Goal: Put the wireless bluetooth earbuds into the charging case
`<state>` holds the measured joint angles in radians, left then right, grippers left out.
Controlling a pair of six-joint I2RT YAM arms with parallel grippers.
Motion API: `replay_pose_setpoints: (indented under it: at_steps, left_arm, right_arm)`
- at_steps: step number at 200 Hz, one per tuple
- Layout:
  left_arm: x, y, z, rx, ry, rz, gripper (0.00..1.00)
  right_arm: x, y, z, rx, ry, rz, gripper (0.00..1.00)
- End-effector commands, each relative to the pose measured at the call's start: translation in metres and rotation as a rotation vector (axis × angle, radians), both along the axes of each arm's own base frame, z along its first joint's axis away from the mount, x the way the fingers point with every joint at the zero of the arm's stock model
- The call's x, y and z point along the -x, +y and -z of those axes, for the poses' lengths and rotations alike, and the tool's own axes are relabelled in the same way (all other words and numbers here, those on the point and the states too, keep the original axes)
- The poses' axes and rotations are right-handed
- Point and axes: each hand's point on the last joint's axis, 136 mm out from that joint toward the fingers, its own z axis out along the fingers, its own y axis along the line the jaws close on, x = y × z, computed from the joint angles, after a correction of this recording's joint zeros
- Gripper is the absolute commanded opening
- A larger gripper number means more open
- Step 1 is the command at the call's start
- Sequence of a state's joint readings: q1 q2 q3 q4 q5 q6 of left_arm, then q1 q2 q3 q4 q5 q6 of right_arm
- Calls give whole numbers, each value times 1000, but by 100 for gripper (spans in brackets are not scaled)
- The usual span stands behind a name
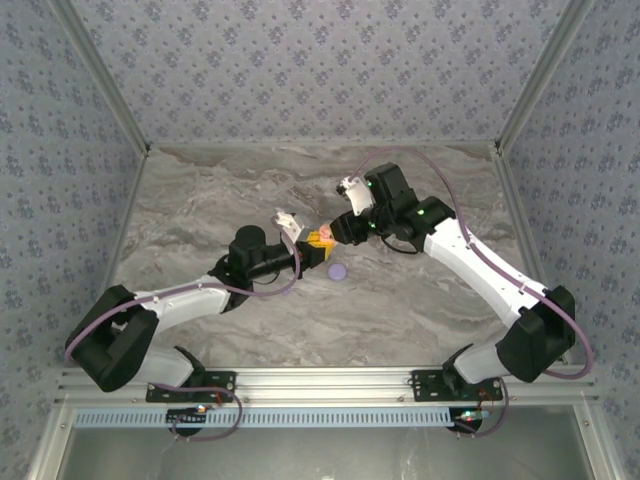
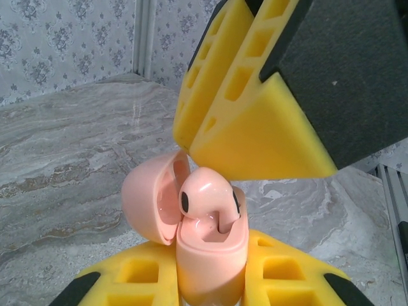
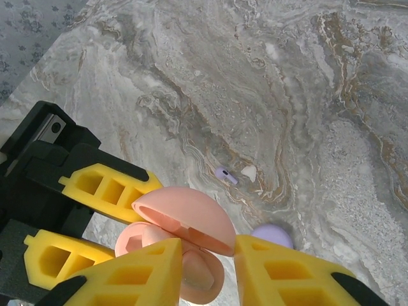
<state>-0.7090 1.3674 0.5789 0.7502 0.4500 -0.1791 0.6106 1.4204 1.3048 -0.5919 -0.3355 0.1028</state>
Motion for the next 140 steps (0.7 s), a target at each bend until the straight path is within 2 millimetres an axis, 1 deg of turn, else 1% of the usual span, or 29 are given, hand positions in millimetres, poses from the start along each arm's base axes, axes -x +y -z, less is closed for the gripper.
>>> replay_pose_setpoints:
  at_steps: [1,21,36,62,80,91,99,119,134,140]
  left_arm:
    - [3,-6,-29,47,-73,36,16]
    - [1,-5,-29,42,-71,27,16]
    - [1,-5,-28,35,-68,27,16]
    - [0,-6,-27,26,-65,25,16]
    - [1,-5,-27,27,-69,26,16]
    - [1,-5,-28,28,-74,23,16]
    - [0,-4,-28,27,-75,18,16]
    - [0,-4,-28,27,-68,15,16]
    - [1,-4,-28,27,-69,20,16]
    - [1,-4,-28,29,-70,23,16]
  right_arm:
    - [4,4,-5,12,-5,-30,30]
    - [1,1,-8,19,-21,-9,30]
    - [-1,-1,-9,22,-30,5,33]
    - [-2,-2,-12,13,-38,12,34]
    - [-6,-7,-15,12,-46,48,34]
    - [-9,-14,-14,15,-43,85,34]
    - [-15,-18,-21,-11,-68,112,34]
    - [-21,-34,-26,-50,-76,175,35]
    - [-23,-45,-28,-81,-72,204,36]
    - [-24,-50,-25,-87,-62,212,36]
